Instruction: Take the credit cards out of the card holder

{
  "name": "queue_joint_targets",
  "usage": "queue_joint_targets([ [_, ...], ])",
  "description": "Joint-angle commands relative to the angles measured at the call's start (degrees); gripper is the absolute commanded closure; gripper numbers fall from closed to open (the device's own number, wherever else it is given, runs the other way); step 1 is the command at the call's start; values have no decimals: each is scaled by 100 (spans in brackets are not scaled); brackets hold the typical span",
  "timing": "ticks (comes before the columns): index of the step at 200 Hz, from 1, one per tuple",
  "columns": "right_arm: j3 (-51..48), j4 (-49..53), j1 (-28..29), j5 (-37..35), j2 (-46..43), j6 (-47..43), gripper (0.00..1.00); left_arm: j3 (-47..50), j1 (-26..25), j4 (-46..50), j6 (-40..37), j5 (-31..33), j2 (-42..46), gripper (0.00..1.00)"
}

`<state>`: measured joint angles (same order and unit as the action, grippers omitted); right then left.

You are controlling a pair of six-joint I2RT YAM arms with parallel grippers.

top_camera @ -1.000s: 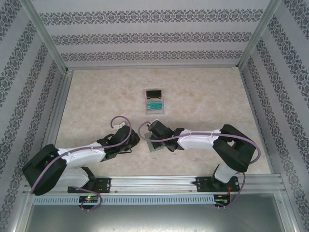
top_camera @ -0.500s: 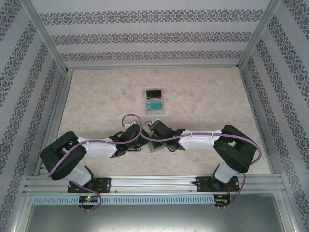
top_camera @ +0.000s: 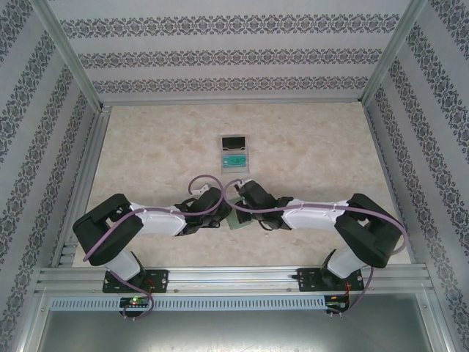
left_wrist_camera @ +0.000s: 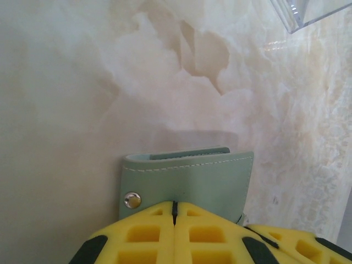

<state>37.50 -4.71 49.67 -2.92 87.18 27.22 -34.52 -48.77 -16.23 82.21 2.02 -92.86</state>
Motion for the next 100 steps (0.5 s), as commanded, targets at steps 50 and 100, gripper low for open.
queue_joint_targets([
  [50,-749,65,-533,219,-722,305,100,390,8,1354,322,479,-874,100],
  [100,-932,127,-703,224,-953,357,100,441,8,1335,311,563,-870,100],
])
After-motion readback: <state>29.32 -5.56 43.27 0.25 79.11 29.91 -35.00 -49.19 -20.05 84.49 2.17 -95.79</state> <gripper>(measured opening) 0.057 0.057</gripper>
